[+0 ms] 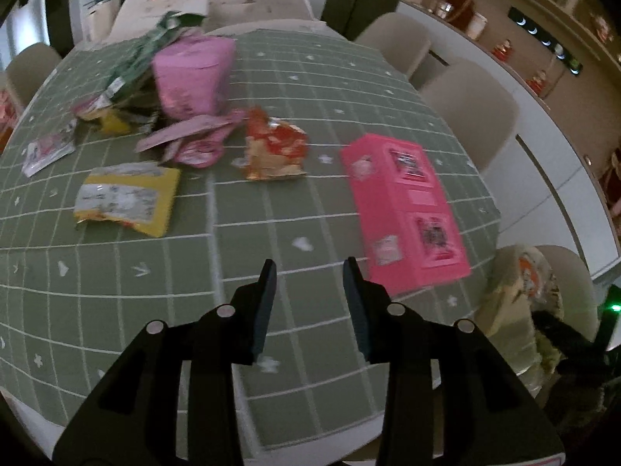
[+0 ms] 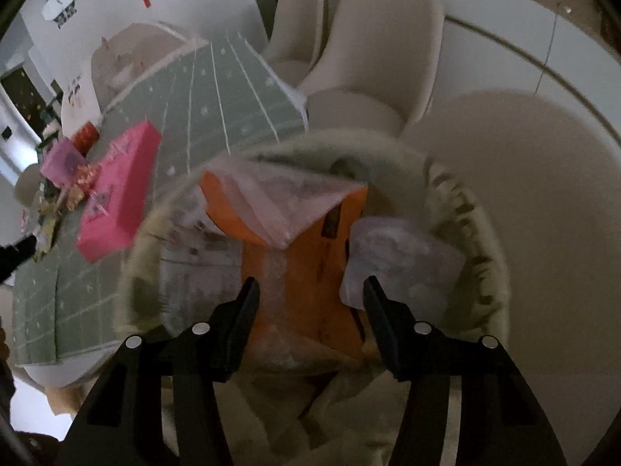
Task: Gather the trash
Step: 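Move both tools back over the table toward the remaining wrappers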
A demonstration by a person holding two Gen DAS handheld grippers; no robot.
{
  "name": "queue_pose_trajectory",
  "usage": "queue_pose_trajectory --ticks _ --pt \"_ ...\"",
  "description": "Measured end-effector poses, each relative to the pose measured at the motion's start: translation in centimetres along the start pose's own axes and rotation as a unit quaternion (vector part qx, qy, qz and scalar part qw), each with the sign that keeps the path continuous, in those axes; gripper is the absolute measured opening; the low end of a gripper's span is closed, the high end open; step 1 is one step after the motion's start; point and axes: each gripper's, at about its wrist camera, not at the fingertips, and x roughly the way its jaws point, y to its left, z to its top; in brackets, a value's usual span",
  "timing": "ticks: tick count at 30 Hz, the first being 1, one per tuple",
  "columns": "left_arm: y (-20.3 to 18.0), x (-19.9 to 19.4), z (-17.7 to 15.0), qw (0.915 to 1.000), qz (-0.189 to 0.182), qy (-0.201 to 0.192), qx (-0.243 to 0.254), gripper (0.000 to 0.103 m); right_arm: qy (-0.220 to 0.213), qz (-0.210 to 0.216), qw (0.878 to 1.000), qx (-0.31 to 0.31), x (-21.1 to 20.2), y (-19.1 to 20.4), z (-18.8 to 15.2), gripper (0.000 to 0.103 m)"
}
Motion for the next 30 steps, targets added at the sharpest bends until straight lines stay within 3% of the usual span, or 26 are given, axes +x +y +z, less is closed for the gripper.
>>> queue_pose_trajectory --ticks 5,10,13,18,22,30 --pt "4.6 -0.3 0.5 0.9997 0.004 -0.019 -0.016 0.035 -0.055 0.018 0.998 -0.014 -3.7 2.6 1.2 0.053" --pt "10.9 -0.7 2.0 0.9979 0.018 -0.041 -0.048 0.035 -0.112 0.053 0.991 -0.054 -5.6 9.5 2.5 0.053" --pt "15.7 -1.2 3.0 0.9942 0.029 -0.053 -0.089 0.035 -0.121 0.065 0.989 -0.060 -4.9 13.9 3.0 0.053" --pt "25.1 -2.1 5.2 0.9880 0.047 -0.074 -0.127 0.041 -0.093 0.121 0.983 -0.101 -1.8 22.8 3.2 0.053" --pt "30.7 -1.2 9.0 0.9934 0.057 -0.063 -0.077 0.041 -0.060 0.148 0.978 -0.134 0.9 29.2 2.7 0.053" --pt "37.3 4.6 15.1 0.9996 0.014 -0.014 -0.019 0.041 -0.005 0.145 0.975 -0.170 6.6 38.9 2.0 0.053"
